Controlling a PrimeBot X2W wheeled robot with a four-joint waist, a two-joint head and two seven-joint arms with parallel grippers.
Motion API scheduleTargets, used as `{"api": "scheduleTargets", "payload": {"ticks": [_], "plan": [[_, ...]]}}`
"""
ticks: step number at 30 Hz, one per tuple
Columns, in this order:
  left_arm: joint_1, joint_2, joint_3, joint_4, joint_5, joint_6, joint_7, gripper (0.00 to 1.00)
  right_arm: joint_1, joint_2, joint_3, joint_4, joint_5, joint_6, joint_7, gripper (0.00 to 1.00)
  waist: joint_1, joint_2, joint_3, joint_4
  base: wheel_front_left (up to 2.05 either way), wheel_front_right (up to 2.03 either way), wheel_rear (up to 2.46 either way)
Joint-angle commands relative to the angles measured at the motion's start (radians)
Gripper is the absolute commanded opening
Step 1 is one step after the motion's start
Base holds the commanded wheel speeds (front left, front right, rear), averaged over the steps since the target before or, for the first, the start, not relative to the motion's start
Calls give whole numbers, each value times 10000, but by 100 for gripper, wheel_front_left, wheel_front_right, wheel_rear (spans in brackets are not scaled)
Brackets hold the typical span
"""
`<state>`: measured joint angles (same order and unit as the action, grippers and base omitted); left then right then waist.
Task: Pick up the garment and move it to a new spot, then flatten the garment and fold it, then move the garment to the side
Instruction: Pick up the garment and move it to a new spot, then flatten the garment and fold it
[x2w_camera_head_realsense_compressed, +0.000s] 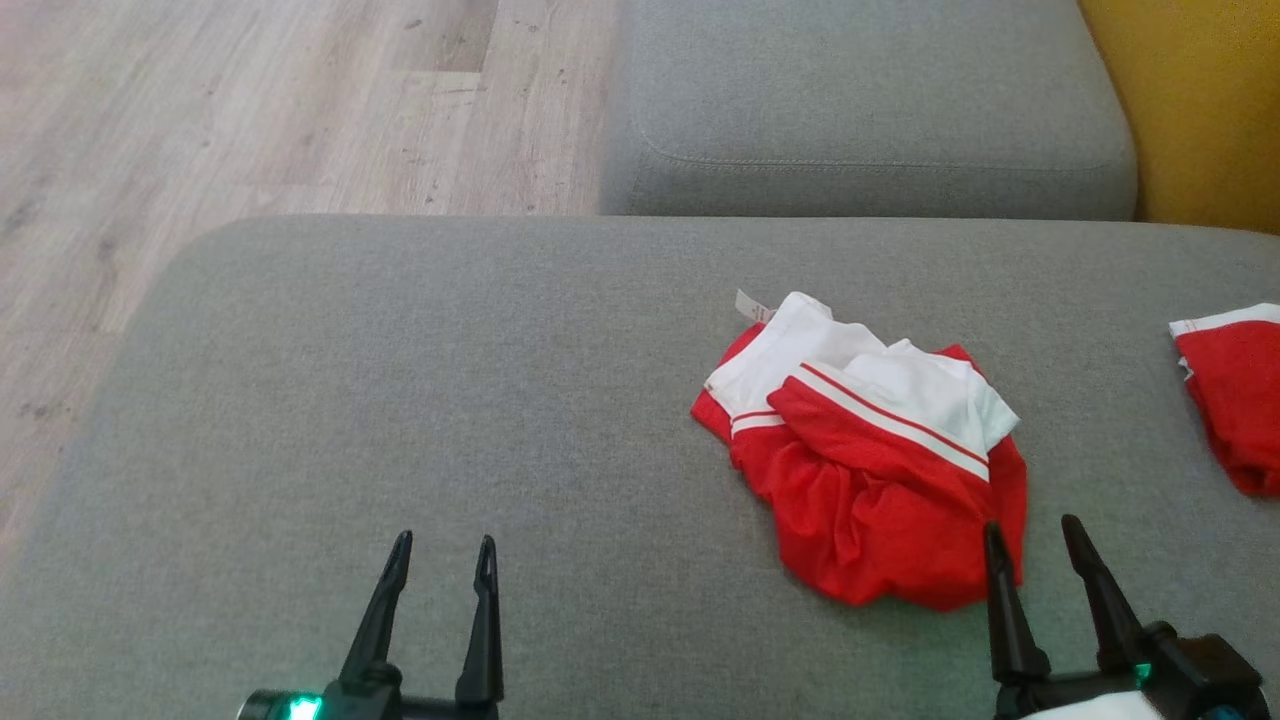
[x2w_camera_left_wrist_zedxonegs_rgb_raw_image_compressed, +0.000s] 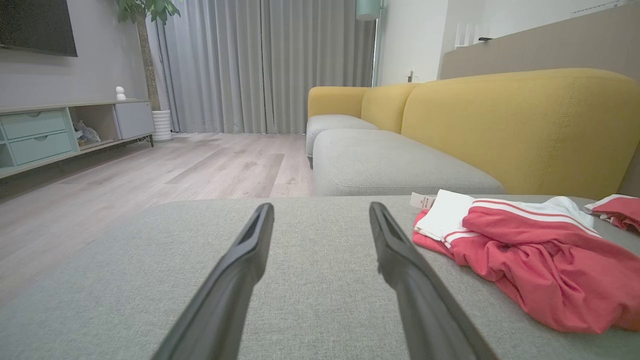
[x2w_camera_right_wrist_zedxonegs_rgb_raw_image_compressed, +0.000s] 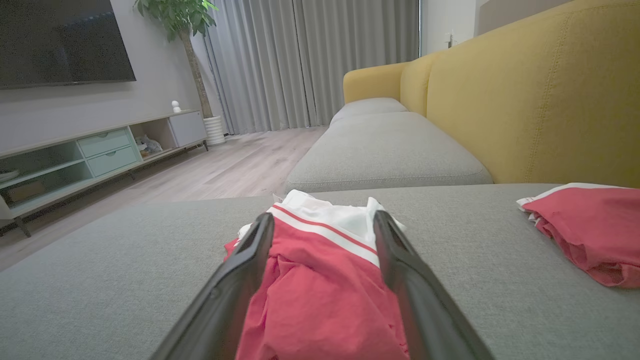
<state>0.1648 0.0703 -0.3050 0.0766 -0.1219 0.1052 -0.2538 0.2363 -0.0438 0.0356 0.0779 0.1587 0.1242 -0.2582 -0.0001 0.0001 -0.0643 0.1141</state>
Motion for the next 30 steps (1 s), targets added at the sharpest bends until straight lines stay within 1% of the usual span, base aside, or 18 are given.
{"api": "scheduleTargets", "payload": {"ticks": [1, 12, 22, 26, 30], "plan": [[-271, -135, 389, -371, 130, -41, -79, 100, -273, -66, 261, -381, 67, 65, -36, 100, 1, -1, 2, -19, 0, 0, 0], [-231, -190, 467, -406, 226, -79, -80, 100, -308, -65, 308, -342, 37, 65, -36, 100, 1, -1, 101, -132, 0, 0, 0], [-361, -198, 386, -455, 180, -123, -80, 100, -434, -65, 504, -335, -36, 65, -36, 100, 1, -1, 336, -510, 0, 0, 0], [-758, -199, 213, -390, 188, -294, -80, 100, -539, -65, 625, -379, -117, 65, -36, 100, 1, -1, 635, -830, 0, 0, 0], [-1691, -199, -163, -15, 146, -627, -80, 100, -727, -94, 813, -452, -223, 65, -36, 100, 1, -1, 1163, -1253, 0, 0, 0]]}}
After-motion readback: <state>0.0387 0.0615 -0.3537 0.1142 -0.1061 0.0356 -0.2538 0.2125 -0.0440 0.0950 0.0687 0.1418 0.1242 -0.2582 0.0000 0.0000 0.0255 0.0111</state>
